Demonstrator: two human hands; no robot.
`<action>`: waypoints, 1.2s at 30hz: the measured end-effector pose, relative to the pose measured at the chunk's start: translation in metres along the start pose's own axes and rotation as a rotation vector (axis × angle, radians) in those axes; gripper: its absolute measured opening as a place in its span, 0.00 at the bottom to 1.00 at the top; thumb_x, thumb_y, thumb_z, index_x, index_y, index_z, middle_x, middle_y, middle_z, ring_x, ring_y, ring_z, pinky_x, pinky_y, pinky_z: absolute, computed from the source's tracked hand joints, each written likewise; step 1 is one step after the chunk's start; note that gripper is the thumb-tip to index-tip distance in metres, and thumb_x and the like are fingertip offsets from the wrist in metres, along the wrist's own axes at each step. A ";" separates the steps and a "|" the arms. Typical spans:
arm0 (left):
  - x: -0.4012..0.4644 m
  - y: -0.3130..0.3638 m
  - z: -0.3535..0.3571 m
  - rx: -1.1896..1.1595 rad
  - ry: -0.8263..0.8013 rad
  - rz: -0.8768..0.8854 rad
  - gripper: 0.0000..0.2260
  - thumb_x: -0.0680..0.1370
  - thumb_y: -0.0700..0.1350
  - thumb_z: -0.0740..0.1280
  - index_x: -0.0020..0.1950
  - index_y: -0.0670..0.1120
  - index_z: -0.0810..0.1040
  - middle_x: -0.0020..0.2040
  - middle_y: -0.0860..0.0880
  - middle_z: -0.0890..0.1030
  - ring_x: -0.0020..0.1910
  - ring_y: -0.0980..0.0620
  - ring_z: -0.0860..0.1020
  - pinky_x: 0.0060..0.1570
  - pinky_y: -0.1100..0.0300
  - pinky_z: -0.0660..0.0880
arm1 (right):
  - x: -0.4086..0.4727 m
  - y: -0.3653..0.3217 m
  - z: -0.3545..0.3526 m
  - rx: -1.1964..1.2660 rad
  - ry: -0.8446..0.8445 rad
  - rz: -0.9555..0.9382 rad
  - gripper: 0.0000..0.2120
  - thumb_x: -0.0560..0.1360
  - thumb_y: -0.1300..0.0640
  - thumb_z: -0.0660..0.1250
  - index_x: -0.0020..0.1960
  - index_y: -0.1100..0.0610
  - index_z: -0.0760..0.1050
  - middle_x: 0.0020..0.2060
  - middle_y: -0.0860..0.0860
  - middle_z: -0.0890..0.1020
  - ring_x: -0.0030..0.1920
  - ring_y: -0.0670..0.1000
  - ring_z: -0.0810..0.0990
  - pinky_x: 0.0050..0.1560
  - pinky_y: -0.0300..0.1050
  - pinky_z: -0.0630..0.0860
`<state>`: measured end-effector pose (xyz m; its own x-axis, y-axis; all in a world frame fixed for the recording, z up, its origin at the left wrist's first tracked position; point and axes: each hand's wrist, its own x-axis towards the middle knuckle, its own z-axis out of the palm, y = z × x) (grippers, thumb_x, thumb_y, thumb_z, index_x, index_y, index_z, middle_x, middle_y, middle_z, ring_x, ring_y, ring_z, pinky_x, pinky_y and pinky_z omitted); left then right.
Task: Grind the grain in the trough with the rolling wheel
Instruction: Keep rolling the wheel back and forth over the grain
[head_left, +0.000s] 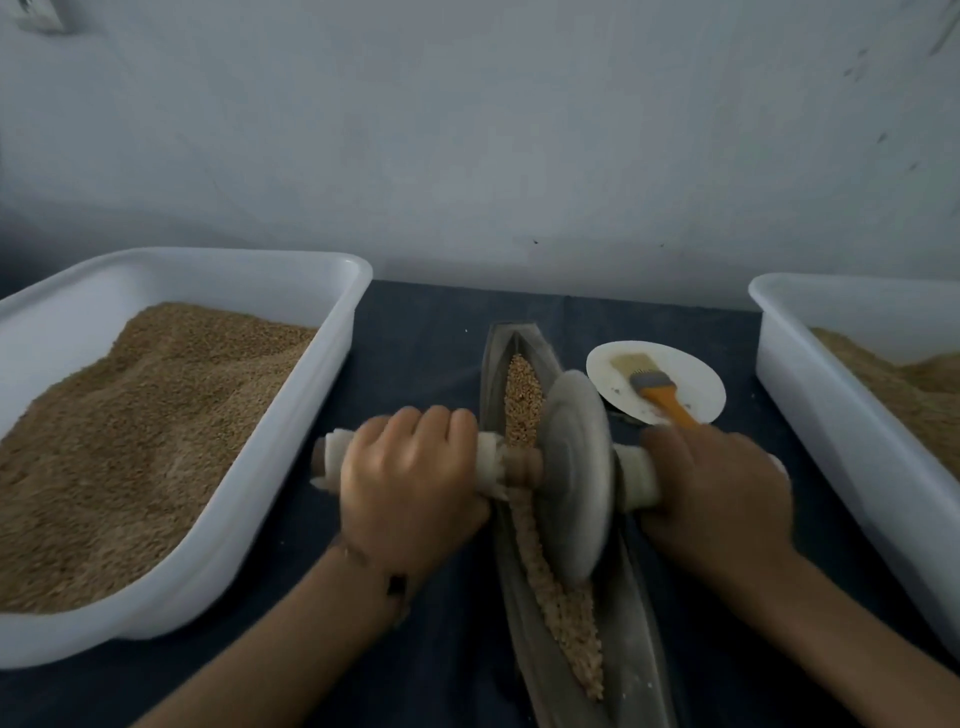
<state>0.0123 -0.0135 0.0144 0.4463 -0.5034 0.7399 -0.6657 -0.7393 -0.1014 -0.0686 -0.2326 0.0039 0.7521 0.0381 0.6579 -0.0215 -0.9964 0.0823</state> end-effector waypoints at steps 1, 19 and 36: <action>0.007 -0.006 0.008 -0.042 -0.064 -0.022 0.11 0.61 0.44 0.74 0.28 0.46 0.71 0.25 0.50 0.72 0.23 0.51 0.69 0.25 0.61 0.65 | 0.015 0.001 0.001 -0.018 -0.107 0.024 0.16 0.53 0.58 0.77 0.34 0.54 0.71 0.27 0.50 0.75 0.25 0.55 0.71 0.28 0.38 0.58; -0.015 -0.005 0.002 0.085 0.085 0.137 0.04 0.67 0.39 0.74 0.38 0.44 0.80 0.34 0.47 0.78 0.31 0.49 0.76 0.33 0.53 0.74 | -0.022 0.014 0.022 -0.016 0.226 -0.142 0.08 0.71 0.62 0.63 0.50 0.57 0.69 0.37 0.56 0.80 0.35 0.57 0.79 0.37 0.48 0.74; 0.070 -0.038 0.043 0.010 -0.519 -0.200 0.11 0.74 0.55 0.61 0.34 0.52 0.68 0.31 0.55 0.72 0.31 0.57 0.71 0.34 0.61 0.69 | 0.115 0.026 0.025 0.068 -0.746 0.103 0.05 0.68 0.49 0.63 0.34 0.48 0.73 0.33 0.46 0.77 0.33 0.47 0.74 0.29 0.41 0.61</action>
<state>0.0947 -0.0400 0.0416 0.8009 -0.5057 0.3207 -0.5336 -0.8457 -0.0007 0.0339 -0.2562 0.0630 0.9954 -0.0931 -0.0236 -0.0935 -0.9955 -0.0143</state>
